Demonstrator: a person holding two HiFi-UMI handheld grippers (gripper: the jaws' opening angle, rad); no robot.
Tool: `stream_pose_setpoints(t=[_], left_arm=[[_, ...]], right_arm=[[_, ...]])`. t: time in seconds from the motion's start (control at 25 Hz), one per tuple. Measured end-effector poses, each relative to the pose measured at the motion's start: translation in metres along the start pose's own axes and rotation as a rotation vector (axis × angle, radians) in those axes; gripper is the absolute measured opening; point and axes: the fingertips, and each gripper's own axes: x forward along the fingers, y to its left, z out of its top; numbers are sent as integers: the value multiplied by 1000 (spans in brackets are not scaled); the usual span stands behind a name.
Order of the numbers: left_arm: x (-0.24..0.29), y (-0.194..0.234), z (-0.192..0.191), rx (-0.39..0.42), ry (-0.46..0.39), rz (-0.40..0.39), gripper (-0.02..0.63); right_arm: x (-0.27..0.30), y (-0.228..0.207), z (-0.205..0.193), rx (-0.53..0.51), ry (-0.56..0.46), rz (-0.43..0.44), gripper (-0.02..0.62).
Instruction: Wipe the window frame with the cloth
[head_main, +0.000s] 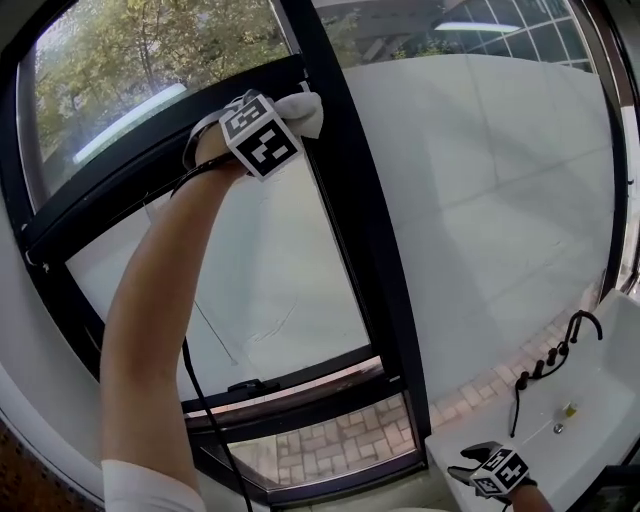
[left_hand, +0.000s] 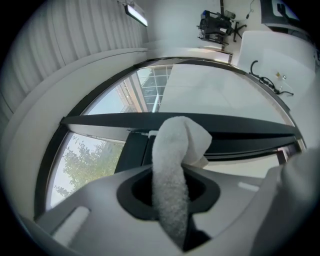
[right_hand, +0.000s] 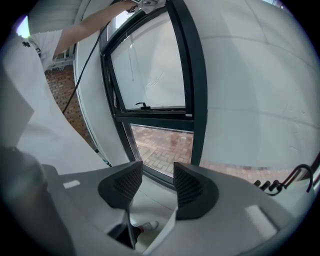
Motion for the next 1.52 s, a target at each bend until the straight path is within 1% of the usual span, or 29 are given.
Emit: stream_pose_setpoints(t=[0.2, 0.4, 0.56, 0.68, 0.8, 0.88, 1.0, 1.12, 1.36, 1.44, 1.52], left_arm=[[8, -3, 4, 11, 10, 5, 101], [-2, -5, 7, 16, -18, 3, 101], [-28, -8, 13, 19, -92, -5, 101], [-57, -12, 1, 9, -122, -18, 101], [-89, -14, -15, 16, -157, -3, 101], [-113, -23, -35, 30, -169, 8, 101], [-148, -42, -74, 63, -162, 28, 101], [-180, -68, -114, 92, -149, 26, 101], [-237, -125, -197, 91, -102, 15, 101], [-251, -148, -225, 97, -80, 9, 101], [-260, -173, -259, 84, -50, -2, 101]], right_arm=[[0, -2, -6, 26, -5, -12, 195], [7, 6, -1, 8, 6, 10, 195], [14, 11, 8, -34, 34, 26, 195], [20, 21, 19, -74, 62, 60, 195], [37, 38, 36, -111, 66, 92, 195], [51, 53, 47, -140, 72, 122, 195], [70, 75, 60, -184, 80, 166, 195], [91, 96, 74, -222, 87, 191, 195], [127, 146, 94, -285, 110, 263, 195], [137, 160, 100, -293, 112, 278, 195], [147, 174, 103, -298, 118, 291, 195]])
